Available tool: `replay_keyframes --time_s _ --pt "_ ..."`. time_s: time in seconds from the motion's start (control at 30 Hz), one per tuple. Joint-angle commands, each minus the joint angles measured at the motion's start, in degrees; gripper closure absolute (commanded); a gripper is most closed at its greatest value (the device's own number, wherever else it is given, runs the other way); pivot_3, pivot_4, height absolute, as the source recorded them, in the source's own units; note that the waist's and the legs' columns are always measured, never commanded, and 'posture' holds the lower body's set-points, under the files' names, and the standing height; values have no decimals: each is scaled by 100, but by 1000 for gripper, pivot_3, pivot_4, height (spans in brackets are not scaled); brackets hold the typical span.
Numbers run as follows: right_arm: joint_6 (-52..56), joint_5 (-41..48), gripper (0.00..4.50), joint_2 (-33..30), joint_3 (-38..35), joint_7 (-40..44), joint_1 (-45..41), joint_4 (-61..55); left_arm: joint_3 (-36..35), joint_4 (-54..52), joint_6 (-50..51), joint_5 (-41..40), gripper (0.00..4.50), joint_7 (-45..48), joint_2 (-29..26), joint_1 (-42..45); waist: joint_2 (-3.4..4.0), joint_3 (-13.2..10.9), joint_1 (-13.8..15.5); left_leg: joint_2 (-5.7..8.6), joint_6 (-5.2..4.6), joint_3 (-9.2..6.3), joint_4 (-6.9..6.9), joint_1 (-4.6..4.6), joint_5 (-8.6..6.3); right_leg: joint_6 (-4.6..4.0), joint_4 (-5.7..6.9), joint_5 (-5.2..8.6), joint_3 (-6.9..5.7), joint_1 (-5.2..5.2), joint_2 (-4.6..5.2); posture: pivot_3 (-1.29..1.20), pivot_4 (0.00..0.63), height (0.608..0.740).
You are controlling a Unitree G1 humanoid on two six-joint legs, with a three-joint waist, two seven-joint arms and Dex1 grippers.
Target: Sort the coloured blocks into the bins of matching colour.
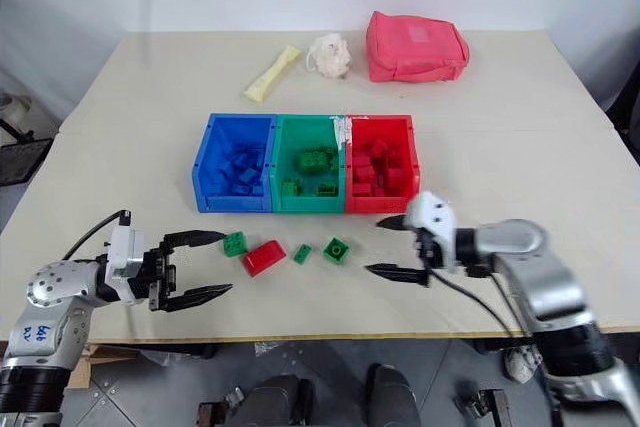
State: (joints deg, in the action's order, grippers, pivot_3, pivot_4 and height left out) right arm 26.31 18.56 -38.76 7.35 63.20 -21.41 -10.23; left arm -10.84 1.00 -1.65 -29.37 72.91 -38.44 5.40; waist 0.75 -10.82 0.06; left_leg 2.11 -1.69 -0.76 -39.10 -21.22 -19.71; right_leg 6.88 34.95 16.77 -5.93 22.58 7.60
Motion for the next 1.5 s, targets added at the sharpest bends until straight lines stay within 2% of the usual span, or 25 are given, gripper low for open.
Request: replay_keyframes --time_s 0.03,0.23,0.27,0.37,0.5,0.57,0.83,0.97,1.07,1.17,1.33,1.37,1.5 --pt "55 -197 21 268 256 -317 -219 52 -81 -112 -15 -128 0 -21 40 -56 0 0 19 4 -1 -6 0 -1 0 0 0 0 -2 -1 0 0 150 740" --pt "-75 -575 21 703 757 -562 -336 399 -130 -251 20 -190 0 -81 78 -168 0 0 -5 10 -4 -9 0 -2 0 1 2 0 -4 -1 -3 0 150 740" --pt "-81 -584 190 732 780 -574 -336 393 -136 -261 21 -197 0 -86 75 -187 0 0 -13 10 -4 -8 0 -2 0 1 3 0 -3 -1 -3 0 150 740" --pt "-81 -602 935 826 784 -668 -345 361 -139 -281 9 -200 0 -124 83 -227 0 0 -14 8 -3 -7 0 0 0 1 4 0 -3 -2 -6 0 150 740" --pt "-55 -598 2440 798 696 -698 -406 206 -137 -313 15 -215 0 -180 120 -236 0 0 -11 7 -3 -6 -1 1 0 1 6 0 -3 -1 -7 0 150 740" --pt "-7 -533 3051 758 614 -675 -458 75 -136 -315 17 -218 0 -198 137 -231 0 0 -13 9 -3 -6 -1 1 0 1 6 0 -2 -1 -7 0 150 740" --pt "84 -221 3037 1198 262 -941 -1560 203 -185 -349 111 -253 0 -460 246 -122 0 0 -32 0 -1 -5 -1 2 1 1 9 0 -1 2 -8 0 150 740" --pt "-387 -557 3037 1819 318 -1243 -2756 1719 -264 -356 193 -333 0 -679 331 10 0 0 -54 6 -2 -1 -1 2 2 1 14 0 -1 5 -12 0 150 740" --pt "-875 -854 3037 2060 458 -1237 -3210 2655 -263 -391 214 -324 0 -723 357 28 0 0 -69 11 -2 -6 -1 3 2 0 31 0 -2 11 -14 0 150 740" --pt "-1222 -1006 1954 2208 475 -1228 -3438 3209 -265 -422 200 -311 0 -738 370 21 0 0 -81 20 -4 -15 0 2 1 0 51 0 -3 17 -13 0 150 740" --pt "-1421 -1026 232 2263 446 -1116 -3509 3309 -295 -447 149 -310 0 -738 365 -1 0 0 -150 27 -7 -14 0 -2 0 0 51 0 -2 19 -10 0 150 740" --pt "-1411 -1007 22 2251 438 -1074 -3492 3245 -301 -448 142 -314 0 -734 364 -5 0 0 -167 26 -7 -14 0 -2 0 0 51 0 -3 18 -11 0 150 740" --pt "-1263 -879 22 2065 395 -798 -3308 2836 -277 -426 129 -320 0 -688 365 31 1 0 -178 16 -4 -12 0 0 1 0 51 0 -2 19 -15 0 150 740"
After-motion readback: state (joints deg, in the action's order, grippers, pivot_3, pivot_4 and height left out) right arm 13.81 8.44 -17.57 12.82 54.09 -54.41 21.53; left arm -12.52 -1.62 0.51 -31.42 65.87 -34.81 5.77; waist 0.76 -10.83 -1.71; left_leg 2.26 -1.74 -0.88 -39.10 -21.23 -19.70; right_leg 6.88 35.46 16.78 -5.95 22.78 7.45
